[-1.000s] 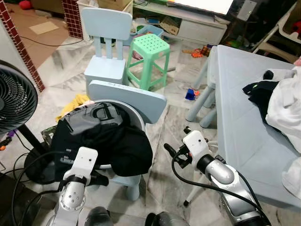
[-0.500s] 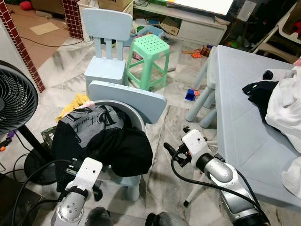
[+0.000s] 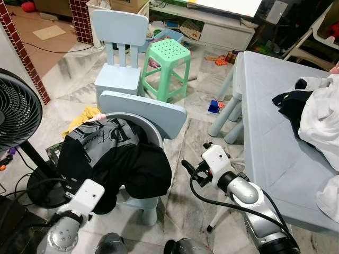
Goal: Hang hanger
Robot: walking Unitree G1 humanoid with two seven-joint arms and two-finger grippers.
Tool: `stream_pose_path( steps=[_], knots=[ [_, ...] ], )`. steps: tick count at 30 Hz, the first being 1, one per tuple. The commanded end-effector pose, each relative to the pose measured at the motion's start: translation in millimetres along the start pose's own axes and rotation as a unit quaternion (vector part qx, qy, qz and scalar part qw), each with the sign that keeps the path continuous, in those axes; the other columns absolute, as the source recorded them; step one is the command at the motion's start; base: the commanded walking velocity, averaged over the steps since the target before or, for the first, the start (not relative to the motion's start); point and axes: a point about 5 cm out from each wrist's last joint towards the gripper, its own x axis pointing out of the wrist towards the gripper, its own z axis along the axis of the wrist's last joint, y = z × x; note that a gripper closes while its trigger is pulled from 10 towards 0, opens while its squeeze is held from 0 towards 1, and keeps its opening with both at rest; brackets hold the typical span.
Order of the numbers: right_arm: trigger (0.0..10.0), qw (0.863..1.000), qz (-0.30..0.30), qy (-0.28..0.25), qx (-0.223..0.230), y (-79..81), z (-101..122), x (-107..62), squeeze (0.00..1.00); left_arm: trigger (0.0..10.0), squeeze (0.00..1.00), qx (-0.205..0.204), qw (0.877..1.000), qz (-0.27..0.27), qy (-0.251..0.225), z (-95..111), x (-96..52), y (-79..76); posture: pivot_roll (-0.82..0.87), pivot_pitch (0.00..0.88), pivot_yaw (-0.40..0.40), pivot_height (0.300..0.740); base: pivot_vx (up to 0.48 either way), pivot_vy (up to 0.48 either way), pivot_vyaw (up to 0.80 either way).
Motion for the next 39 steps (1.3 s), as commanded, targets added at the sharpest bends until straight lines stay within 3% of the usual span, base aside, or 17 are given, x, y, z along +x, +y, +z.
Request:
stream_pose_path(
  steps=[1,3,4,5,6,11,12,15,16,17,32,39],
  knots=[
    [10.0,1.000,-0.003,0.005,-0.004,-2.5,-2.9,0.1,0.00,10.0,1.00,-0.017,1.000,-0.019,-0.002,4.5,-1.7,-5.5,0.08,0.072,-0.127,0.740,0.000,0.000,0.00],
    [10.0,1.000,-0.003,0.004,-0.004,-2.7,-2.6,2.2,0.00,10.0,1.00,-0.028,0.998,-0.048,0.002,6.7,-1.8,-10.4,0.09,0.071,-0.125,0.740,0.000,0.000,0.00],
    [10.0,1.000,-0.003,0.003,-0.004,-2.6,-2.5,2.7,0.00,10.0,0.73,-0.028,0.998,-0.057,0.001,7.5,-1.6,-12.3,0.09,0.071,-0.125,0.740,0.000,0.000,0.00],
    [10.0,1.000,-0.003,0.002,-0.003,-2.3,-2.1,3.4,0.00,10.0,0.73,-0.029,0.997,-0.070,0.002,7.7,-1.5,-14.6,0.09,0.070,-0.123,0.740,0.000,0.000,0.00],
    [10.0,1.000,-0.004,0.001,-0.003,-2.1,-1.8,3.9,0.00,10.0,0.00,-0.030,0.996,-0.082,0.003,7.5,-1.5,-16.4,0.08,0.070,-0.122,0.740,0.000,0.000,0.00],
    [10.0,1.000,-0.005,0.001,-0.002,-2.2,-1.9,5.0,0.00,10.0,0.00,-0.035,0.993,-0.111,0.016,2.5,-2.2,-18.9,0.08,0.069,-0.121,0.740,0.000,0.000,0.00],
    [10.0,1.000,-0.005,0.001,-0.003,-2.4,-2.0,5.3,0.00,9.4,0.00,-0.035,0.993,-0.113,0.019,1.6,-2.2,-18.8,0.09,0.068,-0.120,0.740,0.000,0.000,0.00],
    [10.0,1.000,-0.005,0.000,-0.003,-2.7,-2.1,5.8,0.00,8.7,0.00,-0.037,0.991,-0.124,0.028,-1.5,-2.8,-19.7,0.09,0.068,-0.120,0.740,0.000,0.000,0.00],
    [10.0,1.000,-0.005,0.000,-0.003,-2.8,-2.1,6.1,0.00,8.8,0.00,-0.038,0.991,-0.126,0.030,-2.4,-3.0,-19.6,0.09,0.067,-0.120,0.740,0.000,0.000,0.00],
    [10.0,1.000,-0.005,0.000,-0.002,-2.8,-2.1,6.5,0.00,10.0,0.00,-0.036,0.991,-0.126,0.033,-3.8,-3.7,-18.5,0.09,0.067,-0.120,0.740,0.000,0.000,0.00],
    [10.0,1.000,-0.002,-0.001,-0.003,-1.8,-2.7,7.7,0.00,10.0,0.00,-0.034,0.991,-0.120,0.049,-14.7,-1.2,-10.5,0.09,0.065,-0.124,0.740,0.000,0.000,0.00],
    [10.0,1.000,-0.003,0.000,-0.005,-3.0,-3.4,7.2,0.00,10.0,0.00,-0.021,0.992,-0.114,0.054,-20.9,8.2,-1.5,0.08,0.064,-0.126,0.740,0.000,0.000,0.00]
  ],
)
